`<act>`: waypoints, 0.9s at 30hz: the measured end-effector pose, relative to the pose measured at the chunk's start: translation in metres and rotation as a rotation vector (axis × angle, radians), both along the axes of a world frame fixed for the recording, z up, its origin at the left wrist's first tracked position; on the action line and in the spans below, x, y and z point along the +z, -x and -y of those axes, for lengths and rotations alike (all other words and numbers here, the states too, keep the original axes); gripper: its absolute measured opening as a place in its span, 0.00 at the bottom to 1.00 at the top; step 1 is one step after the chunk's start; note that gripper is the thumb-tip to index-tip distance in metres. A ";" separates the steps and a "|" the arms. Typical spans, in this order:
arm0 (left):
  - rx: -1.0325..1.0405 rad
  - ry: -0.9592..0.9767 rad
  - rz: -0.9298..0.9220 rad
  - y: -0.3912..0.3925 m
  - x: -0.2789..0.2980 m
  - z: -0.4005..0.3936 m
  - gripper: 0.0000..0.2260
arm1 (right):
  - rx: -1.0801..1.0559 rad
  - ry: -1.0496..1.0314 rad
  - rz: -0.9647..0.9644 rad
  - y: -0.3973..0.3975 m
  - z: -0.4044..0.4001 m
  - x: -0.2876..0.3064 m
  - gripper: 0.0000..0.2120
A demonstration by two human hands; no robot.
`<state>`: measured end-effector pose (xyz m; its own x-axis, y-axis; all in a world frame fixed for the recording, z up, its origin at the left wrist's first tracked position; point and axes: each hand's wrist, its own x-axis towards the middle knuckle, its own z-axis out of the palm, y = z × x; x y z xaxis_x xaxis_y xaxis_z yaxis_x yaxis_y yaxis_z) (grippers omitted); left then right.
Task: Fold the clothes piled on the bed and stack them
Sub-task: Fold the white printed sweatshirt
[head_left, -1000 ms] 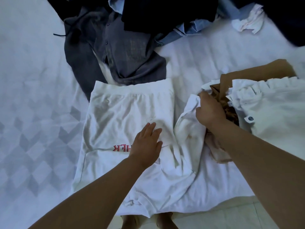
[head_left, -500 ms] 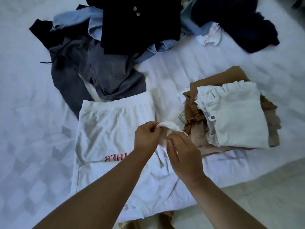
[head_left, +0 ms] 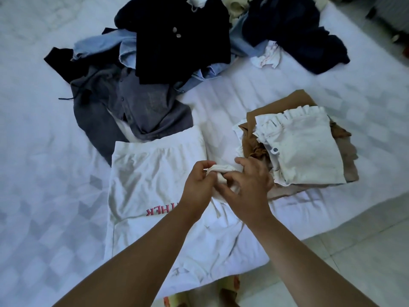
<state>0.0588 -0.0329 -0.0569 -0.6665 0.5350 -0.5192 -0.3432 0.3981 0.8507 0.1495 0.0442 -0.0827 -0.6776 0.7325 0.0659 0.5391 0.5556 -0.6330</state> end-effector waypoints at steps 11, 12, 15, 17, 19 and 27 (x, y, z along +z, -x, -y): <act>-0.297 0.133 -0.736 -0.002 0.007 0.019 0.07 | -0.065 -0.089 -0.056 0.011 0.003 0.027 0.08; -0.335 0.181 -0.726 -0.003 0.010 0.019 0.13 | -0.067 -0.058 -0.072 0.014 0.004 0.031 0.08; -0.342 0.273 -0.745 0.000 0.017 0.017 0.15 | 0.010 0.051 -0.113 0.018 0.006 0.036 0.10; -0.276 0.254 -0.685 0.003 0.019 0.017 0.08 | 0.056 0.151 -0.165 0.018 0.006 0.039 0.13; -0.146 0.156 -0.457 0.007 0.020 0.018 0.06 | 0.042 0.224 -0.210 0.016 0.005 0.042 0.13; 0.250 0.046 0.234 0.037 0.031 0.024 0.06 | -0.007 0.362 -0.075 0.009 -0.009 0.033 0.16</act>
<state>0.0223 -0.0566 -0.0257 -0.6345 0.3422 -0.6931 -0.6185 0.3131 0.7208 0.1407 0.0528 -0.0493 -0.6752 0.7223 -0.1492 0.4870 0.2847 -0.8257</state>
